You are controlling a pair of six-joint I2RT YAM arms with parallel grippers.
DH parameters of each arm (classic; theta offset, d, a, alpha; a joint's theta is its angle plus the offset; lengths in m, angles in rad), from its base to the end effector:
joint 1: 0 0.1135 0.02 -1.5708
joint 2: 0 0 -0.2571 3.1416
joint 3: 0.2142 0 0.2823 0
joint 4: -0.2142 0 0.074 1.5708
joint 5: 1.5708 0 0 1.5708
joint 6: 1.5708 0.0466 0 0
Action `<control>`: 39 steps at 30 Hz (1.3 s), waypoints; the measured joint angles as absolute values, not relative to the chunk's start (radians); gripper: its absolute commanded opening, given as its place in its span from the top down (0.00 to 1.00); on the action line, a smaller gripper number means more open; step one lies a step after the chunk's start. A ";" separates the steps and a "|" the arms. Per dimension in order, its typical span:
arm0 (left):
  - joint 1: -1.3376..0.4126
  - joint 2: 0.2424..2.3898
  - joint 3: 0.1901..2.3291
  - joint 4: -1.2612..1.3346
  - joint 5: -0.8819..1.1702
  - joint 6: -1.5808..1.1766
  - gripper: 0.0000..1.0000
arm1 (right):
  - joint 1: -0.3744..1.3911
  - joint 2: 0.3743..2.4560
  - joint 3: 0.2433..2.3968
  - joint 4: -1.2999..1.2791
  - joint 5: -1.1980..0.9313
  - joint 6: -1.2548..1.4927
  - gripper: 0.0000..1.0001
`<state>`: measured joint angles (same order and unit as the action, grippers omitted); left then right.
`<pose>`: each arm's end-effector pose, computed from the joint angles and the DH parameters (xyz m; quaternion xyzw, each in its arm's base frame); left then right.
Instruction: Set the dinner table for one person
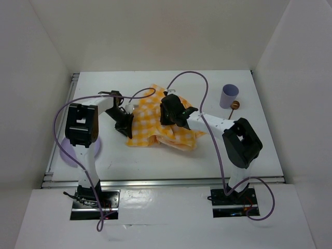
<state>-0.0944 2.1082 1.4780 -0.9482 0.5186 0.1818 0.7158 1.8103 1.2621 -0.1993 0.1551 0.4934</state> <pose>0.4050 -0.0615 0.1058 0.1321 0.9575 -0.2563 0.0075 0.3335 0.2805 0.1891 -0.0706 0.9115 0.1683 0.3686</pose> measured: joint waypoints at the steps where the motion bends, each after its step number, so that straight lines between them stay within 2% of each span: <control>1: -0.094 2.120 1.478 -0.953 0.521 0.184 1.00 | 0.716 1.810 1.262 -0.203 0.145 0.483 0.27; 2: -0.094 2.127 1.477 -0.958 0.525 0.183 1.00 | 0.716 1.810 1.263 -0.208 0.132 0.479 0.19; 7: -0.089 2.117 1.472 -0.974 0.491 0.185 1.00 | 0.717 1.777 1.279 -0.273 0.084 0.444 0.07; 13: -0.085 2.056 1.427 -0.969 0.382 0.227 1.00 | 0.678 1.483 1.219 -0.340 0.120 0.478 0.07; 18: -0.085 1.996 1.377 -1.003 0.295 0.295 1.00 | 0.516 1.298 1.178 -0.368 0.153 0.546 0.10; 23: -0.103 1.893 1.286 -1.064 0.202 0.391 1.00 | 0.391 1.428 1.131 -0.434 0.152 0.587 0.15; 32: -0.117 1.845 1.213 -1.101 0.157 0.424 1.00 | 0.303 1.669 1.085 -0.490 0.141 0.624 0.15; 35: -0.117 1.843 1.204 -1.097 0.159 0.424 1.00 | 0.303 1.734 1.087 -0.491 0.138 0.634 0.21; 38: -0.117 1.834 1.182 -1.096 0.162 0.422 1.00 | 0.303 1.784 1.097 -0.493 0.129 0.637 0.36; 39: -0.117 1.831 1.172 -1.096 0.162 0.422 1.00 | 0.303 1.788 1.100 -0.481 0.118 0.635 0.45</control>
